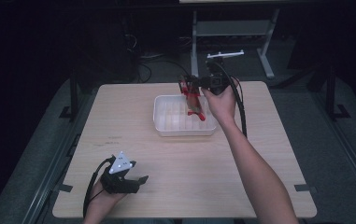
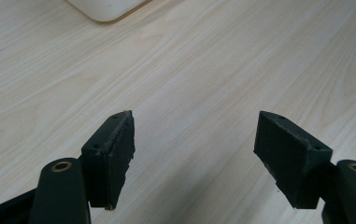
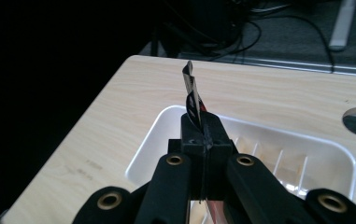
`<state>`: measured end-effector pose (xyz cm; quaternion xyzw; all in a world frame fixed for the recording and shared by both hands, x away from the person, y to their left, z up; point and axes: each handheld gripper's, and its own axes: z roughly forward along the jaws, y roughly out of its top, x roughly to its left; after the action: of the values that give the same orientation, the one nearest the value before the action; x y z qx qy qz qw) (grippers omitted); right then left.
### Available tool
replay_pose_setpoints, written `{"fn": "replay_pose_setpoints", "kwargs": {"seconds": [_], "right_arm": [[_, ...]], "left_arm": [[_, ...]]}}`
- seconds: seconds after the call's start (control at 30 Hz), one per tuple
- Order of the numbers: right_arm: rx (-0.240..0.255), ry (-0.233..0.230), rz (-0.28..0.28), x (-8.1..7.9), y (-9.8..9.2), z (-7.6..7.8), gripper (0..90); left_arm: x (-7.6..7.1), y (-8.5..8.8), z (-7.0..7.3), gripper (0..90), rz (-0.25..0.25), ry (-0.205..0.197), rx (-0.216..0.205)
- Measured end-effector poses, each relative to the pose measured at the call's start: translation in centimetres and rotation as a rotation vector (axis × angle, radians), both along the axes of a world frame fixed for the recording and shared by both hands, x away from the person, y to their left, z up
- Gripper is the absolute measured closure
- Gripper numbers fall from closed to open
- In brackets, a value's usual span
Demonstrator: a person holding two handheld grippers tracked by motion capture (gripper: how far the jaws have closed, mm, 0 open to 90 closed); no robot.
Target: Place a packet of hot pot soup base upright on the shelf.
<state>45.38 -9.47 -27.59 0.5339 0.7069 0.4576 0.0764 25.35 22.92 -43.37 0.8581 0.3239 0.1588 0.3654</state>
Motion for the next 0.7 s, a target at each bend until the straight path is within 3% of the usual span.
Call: {"fn": "replay_pose_setpoints", "kwargs": {"seconds": [0.4, 0.7], "right_arm": [[-0.06, 0.01, -0.078, 2.4, 1.9, -1.1, 89.2], [-0.047, 0.024, -0.154, 3.5, 3.5, -2.9, 89.2]], "left_arm": [[-0.1, 0.2, 0.1, 29.3, -0.001, -0.009, -0.003], [-0.1, 0.3, 0.2, 29.6, 0.007, -0.017, -0.017]]}}
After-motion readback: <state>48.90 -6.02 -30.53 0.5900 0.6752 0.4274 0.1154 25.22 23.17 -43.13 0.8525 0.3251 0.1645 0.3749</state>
